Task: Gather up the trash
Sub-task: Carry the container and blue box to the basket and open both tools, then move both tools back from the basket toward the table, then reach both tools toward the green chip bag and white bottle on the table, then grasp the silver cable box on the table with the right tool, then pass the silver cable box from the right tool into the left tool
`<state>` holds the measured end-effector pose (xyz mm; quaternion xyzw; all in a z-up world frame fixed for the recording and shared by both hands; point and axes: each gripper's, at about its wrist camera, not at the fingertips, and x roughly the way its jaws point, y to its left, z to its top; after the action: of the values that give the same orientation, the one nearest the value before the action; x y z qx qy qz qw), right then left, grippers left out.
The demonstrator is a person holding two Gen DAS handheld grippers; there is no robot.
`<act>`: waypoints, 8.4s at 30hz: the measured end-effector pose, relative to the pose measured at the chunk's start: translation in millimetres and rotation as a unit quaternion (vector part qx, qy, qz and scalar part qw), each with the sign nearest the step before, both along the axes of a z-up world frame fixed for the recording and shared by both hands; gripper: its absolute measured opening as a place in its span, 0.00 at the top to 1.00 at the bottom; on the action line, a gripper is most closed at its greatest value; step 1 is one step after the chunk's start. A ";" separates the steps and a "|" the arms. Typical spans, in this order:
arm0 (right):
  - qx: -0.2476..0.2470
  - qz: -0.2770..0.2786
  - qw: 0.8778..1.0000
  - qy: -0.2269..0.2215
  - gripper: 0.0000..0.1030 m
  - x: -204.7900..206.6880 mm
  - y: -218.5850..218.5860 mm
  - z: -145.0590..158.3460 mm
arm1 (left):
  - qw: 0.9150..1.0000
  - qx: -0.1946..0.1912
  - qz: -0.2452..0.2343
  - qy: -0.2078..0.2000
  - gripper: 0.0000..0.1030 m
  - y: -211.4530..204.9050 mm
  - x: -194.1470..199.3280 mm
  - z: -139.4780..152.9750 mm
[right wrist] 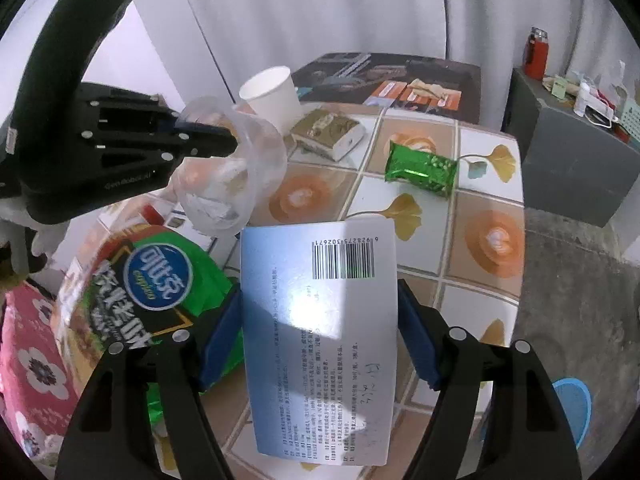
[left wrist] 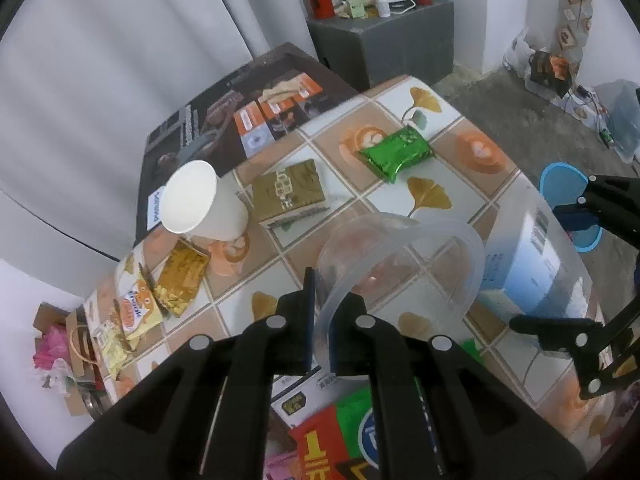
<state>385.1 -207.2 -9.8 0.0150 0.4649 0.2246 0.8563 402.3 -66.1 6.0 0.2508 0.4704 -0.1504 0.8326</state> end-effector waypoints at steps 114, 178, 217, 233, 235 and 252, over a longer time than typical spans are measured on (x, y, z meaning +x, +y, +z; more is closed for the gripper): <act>0.014 -0.249 0.961 -0.116 0.06 -292.1 -54.5 38.8 | 0.923 -0.340 0.115 -0.141 0.31 124.0 -311.0 19.9; 0.207 -0.147 0.964 0.077 0.24 -125.2 27.5 -13.3 | 0.903 -0.385 0.136 -0.137 0.48 209.6 -311.4 -25.9; -0.104 -0.006 0.970 0.218 0.18 82.2 218.4 -55.2 | 0.896 -0.393 0.169 -0.118 0.42 237.8 -285.1 -44.7; -0.010 -0.072 0.995 -0.072 0.19 51.3 185.8 80.2 | 0.895 -0.395 0.168 -0.123 0.42 237.4 -287.0 -40.0; -0.006 -0.070 0.992 -0.103 0.19 41.3 180.9 97.7 | 0.894 -0.396 0.166 -0.127 0.42 236.9 -288.7 -37.5; 0.178 0.008 0.975 -0.133 0.20 -44.9 192.0 193.1 | 0.894 -0.339 0.215 -0.200 0.42 294.5 -344.2 -1.1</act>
<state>340.2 -15.1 183.3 0.1333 0.2996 0.3107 0.8921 58.1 228.4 4.9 -0.1293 0.2565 -0.0642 0.9557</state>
